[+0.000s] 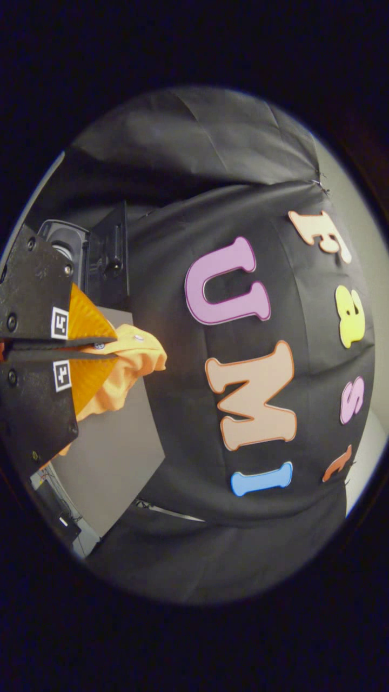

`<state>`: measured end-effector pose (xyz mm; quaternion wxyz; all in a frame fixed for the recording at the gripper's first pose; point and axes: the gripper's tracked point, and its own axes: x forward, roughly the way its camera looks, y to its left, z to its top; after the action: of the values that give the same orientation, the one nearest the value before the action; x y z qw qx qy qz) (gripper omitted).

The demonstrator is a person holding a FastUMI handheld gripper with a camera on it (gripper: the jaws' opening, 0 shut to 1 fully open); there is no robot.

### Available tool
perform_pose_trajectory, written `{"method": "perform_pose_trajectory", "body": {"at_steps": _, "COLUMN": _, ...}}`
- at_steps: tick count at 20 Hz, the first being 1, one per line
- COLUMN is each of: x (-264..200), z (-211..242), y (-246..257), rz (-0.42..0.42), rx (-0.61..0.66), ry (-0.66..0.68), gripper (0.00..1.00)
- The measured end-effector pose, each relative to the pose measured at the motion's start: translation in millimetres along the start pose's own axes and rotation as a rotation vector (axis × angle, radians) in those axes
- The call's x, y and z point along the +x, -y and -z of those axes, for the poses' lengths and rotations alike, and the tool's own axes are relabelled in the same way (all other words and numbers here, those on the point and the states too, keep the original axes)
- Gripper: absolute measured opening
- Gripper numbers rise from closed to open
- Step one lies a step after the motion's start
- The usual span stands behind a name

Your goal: Put the clothes into the washing machine and then close the washing machine lid.

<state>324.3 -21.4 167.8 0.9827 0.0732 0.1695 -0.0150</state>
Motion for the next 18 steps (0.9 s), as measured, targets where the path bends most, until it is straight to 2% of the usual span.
{"method": "perform_pose_trajectory", "body": {"at_steps": 5, "x": 1, "z": -8, "y": -70, "rz": -0.096, "rx": 0.030, "ry": 0.033, "gripper": 0.00}}
{"method": "perform_pose_trajectory", "body": {"at_steps": 12, "x": 25, "z": 13, "y": -158, "rz": -0.230, "rx": 0.111, "ry": 0.009, "gripper": 0.00}}
{"method": "perform_pose_trajectory", "body": {"at_steps": 15, "x": 40, "z": 21, "y": -182, "rz": -0.258, "rx": 0.116, "ry": 0.001, "gripper": 0.00}}
{"method": "perform_pose_trajectory", "body": {"at_steps": 18, "x": 56, "z": 48, "y": -205, "rz": -0.280, "rx": 0.088, "ry": -0.027, "gripper": 0.00}}
